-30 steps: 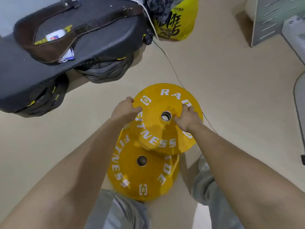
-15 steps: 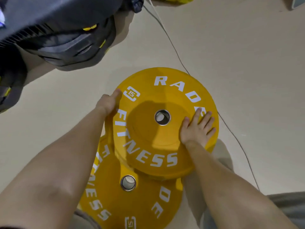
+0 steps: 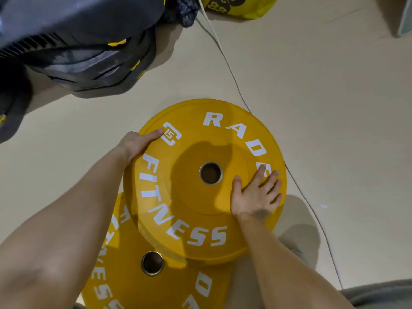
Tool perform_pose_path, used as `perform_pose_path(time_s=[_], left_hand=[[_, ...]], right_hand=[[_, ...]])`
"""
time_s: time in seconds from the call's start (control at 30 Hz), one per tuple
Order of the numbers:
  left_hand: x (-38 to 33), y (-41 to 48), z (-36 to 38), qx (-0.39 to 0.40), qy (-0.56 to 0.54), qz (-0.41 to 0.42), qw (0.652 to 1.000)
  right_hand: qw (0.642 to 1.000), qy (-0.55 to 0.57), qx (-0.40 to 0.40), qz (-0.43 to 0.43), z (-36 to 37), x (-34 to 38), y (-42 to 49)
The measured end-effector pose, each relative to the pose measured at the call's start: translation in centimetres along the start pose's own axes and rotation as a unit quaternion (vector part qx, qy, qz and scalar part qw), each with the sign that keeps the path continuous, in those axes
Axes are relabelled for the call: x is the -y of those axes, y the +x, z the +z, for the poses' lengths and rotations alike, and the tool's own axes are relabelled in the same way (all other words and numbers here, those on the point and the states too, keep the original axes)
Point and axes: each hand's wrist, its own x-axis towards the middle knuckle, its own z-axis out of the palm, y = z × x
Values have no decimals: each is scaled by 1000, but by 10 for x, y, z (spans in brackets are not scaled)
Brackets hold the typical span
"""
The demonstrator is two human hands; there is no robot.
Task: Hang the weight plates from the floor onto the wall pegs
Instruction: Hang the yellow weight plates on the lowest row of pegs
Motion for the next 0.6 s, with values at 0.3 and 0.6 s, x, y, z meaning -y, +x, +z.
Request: perform_pose_path(time_s=[0.3,0.6], left_hand=[[-22,-60,-8,-37,80,111,990],[-28,-140,-1,-106,168,198,960]], right_hand=[[975,184,-1,125,-44,20,37],[949,178,-22,-258,-200,150,83]])
